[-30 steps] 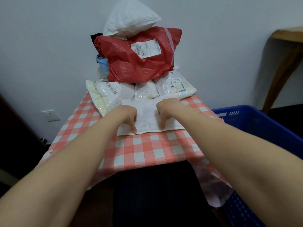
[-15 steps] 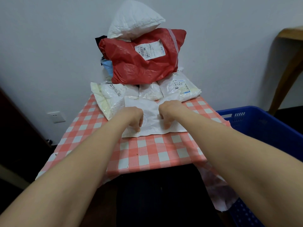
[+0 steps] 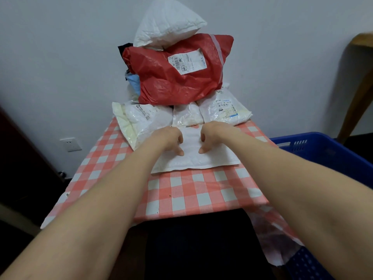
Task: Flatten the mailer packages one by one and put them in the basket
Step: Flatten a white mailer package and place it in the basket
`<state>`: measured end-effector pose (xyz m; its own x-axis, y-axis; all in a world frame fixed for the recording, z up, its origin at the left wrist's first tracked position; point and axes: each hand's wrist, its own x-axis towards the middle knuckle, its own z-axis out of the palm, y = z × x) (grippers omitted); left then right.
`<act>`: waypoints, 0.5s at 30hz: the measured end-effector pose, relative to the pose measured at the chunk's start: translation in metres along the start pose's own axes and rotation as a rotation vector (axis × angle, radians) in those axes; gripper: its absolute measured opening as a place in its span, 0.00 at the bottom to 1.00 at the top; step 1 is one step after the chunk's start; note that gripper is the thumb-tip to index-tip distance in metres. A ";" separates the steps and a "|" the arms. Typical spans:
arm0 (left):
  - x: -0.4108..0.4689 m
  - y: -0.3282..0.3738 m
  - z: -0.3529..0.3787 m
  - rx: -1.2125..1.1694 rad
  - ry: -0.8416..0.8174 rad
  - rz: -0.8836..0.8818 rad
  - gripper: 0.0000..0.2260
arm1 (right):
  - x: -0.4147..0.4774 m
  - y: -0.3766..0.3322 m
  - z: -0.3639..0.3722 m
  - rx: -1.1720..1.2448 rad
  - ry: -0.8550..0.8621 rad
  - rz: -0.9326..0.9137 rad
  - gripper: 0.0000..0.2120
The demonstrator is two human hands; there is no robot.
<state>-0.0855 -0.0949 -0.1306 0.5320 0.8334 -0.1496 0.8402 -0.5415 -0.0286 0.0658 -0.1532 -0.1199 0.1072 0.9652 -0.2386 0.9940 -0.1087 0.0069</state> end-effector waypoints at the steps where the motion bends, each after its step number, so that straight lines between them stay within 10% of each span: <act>1: 0.001 0.000 0.002 -0.007 0.008 -0.002 0.22 | 0.001 0.000 0.001 -0.001 0.005 -0.002 0.31; 15: 0.007 0.005 0.007 0.031 0.023 0.013 0.08 | 0.004 -0.001 0.002 0.080 0.001 -0.063 0.20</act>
<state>-0.0781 -0.0923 -0.1393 0.5454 0.8284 -0.1278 0.8298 -0.5551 -0.0572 0.0656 -0.1494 -0.1228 0.0449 0.9708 -0.2355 0.9941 -0.0667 -0.0854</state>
